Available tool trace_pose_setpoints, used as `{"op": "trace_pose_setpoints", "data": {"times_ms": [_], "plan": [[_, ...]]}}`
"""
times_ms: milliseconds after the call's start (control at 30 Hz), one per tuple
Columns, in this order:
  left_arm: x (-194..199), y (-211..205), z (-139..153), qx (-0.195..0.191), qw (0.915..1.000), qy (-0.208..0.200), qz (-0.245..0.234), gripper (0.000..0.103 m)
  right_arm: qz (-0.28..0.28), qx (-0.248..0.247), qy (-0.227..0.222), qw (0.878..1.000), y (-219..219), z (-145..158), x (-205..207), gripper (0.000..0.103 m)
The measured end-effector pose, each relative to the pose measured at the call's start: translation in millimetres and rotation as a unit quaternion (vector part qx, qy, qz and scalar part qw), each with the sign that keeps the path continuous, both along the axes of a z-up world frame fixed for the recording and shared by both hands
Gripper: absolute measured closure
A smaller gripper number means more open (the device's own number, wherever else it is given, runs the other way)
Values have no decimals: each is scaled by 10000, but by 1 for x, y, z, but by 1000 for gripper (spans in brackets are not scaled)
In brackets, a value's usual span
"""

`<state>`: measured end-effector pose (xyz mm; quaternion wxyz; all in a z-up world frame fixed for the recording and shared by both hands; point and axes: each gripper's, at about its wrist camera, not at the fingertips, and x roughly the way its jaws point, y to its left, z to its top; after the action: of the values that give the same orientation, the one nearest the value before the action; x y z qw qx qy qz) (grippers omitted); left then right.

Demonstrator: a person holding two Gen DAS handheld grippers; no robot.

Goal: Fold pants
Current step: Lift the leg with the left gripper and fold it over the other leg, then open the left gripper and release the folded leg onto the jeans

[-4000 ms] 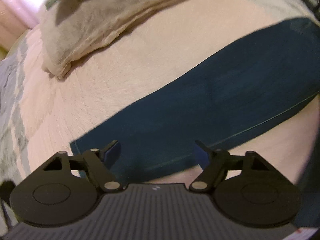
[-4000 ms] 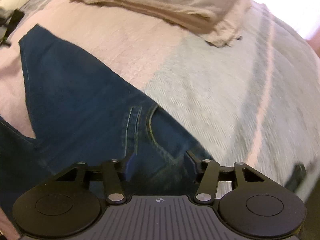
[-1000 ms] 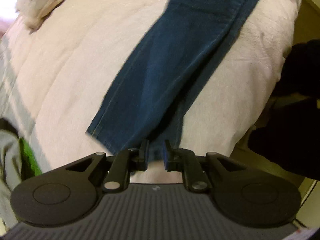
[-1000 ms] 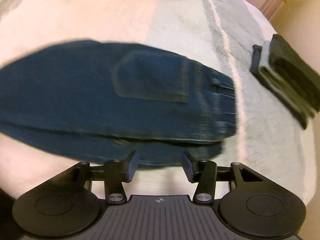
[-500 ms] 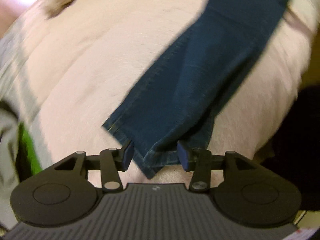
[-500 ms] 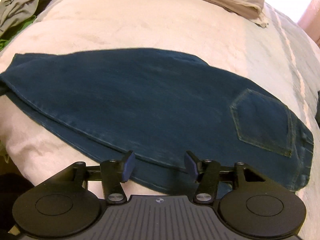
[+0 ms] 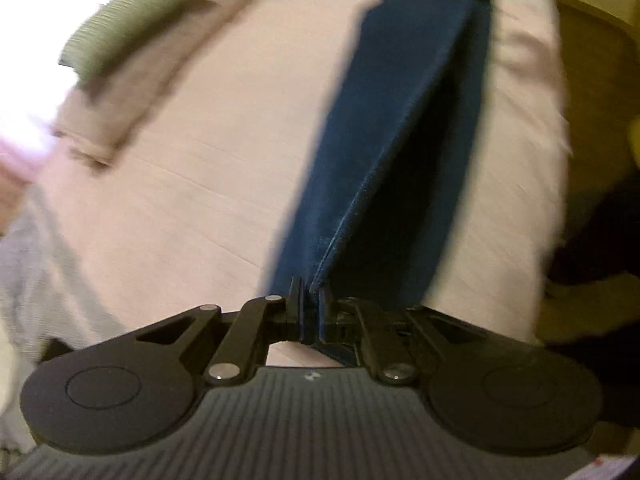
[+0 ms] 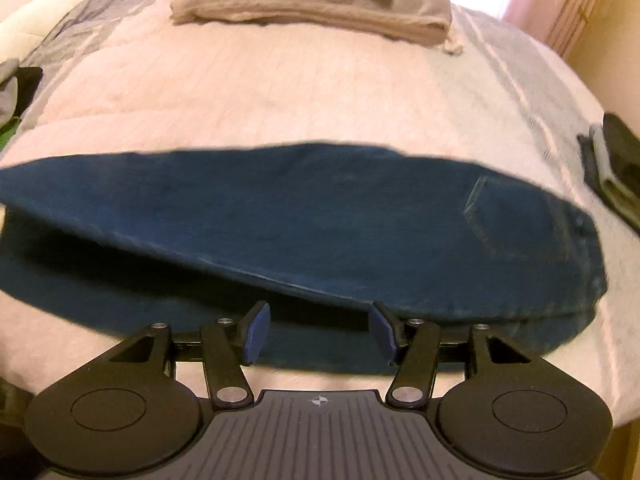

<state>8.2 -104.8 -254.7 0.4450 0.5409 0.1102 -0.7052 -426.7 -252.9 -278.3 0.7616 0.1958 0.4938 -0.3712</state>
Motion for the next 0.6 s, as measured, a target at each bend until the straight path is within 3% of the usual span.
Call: {"op": "trace_pose_setpoints", "data": {"times_ms": [100, 200, 400, 600], "plan": [[-11, 23, -48, 588, 9982, 18, -89, 97, 224, 181, 168, 9994, 15, -14, 9, 51], [-12, 40, -69, 831, 9965, 88, -22, 96, 228, 353, 374, 9984, 19, -28, 11, 51], [41, 32, -53, 1021, 9862, 767, 1050, 87, -4, 512, 326, 9982, 13, -30, 15, 51], [93, -17, -43, 884, 9687, 1342, 1891, 84, 163, 485, 112, 9986, 22, -31, 45, 51]]}}
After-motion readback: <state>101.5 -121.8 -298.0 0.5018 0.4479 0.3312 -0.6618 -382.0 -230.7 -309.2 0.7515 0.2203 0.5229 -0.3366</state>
